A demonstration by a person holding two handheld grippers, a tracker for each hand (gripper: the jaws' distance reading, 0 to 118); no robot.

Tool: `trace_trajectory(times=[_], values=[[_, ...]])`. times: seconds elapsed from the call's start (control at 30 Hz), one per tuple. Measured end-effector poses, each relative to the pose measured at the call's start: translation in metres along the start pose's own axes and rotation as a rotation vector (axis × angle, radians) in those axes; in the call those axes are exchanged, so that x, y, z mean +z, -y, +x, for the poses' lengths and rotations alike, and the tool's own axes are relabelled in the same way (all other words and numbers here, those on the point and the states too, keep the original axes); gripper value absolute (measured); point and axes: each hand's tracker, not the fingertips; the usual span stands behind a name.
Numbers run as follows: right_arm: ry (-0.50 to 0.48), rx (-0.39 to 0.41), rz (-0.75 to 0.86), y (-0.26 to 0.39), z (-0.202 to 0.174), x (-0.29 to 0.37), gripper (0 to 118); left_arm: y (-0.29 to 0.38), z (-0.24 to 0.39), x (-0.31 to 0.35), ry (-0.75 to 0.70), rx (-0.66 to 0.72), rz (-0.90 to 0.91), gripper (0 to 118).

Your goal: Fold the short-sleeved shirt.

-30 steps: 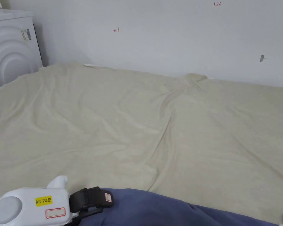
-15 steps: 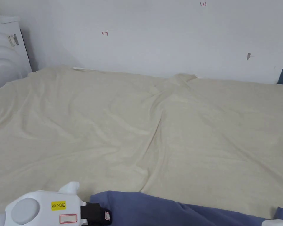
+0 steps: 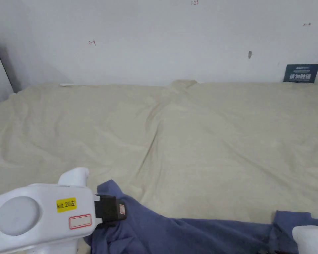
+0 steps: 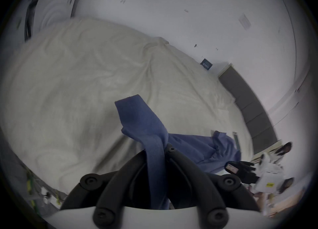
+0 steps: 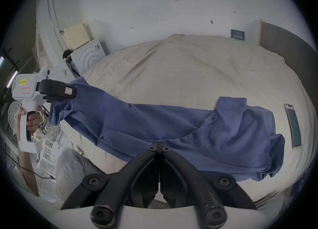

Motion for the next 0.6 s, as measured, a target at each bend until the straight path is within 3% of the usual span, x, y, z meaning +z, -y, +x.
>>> trace_trajectory(times=[0.1,0.3,0.4,0.47,0.5,0.53,0.6], values=[[-0.005,-0.039,0.035,0.002,0.015,0.011,0,0.008,0.053,-0.024,-0.006,-0.090,-0.017,6],[-0.004,-0.099,0.084,0.007,0.047,0.032,0,0.028,0.126,-0.112,0.170,-0.168,-0.219,6],[0.012,-0.139,0.106,0.011,0.061,0.043,0,0.035,0.148,-0.148,0.080,-0.192,-0.250,6],[0.018,-0.165,0.118,0.013,0.070,0.049,0,0.040,0.154,-0.160,0.108,-0.214,-0.281,7],[0.018,-0.174,0.120,0.015,0.074,0.051,0,0.042,0.157,-0.162,0.118,-0.207,-0.313,18],[0.019,-0.180,0.123,0.015,0.077,0.052,0,0.044,0.158,-0.165,0.142,-0.196,-0.339,40],[0.035,-0.196,0.124,0.016,0.081,0.051,0,0.045,0.157,-0.163,0.210,-0.154,-0.357,112]])
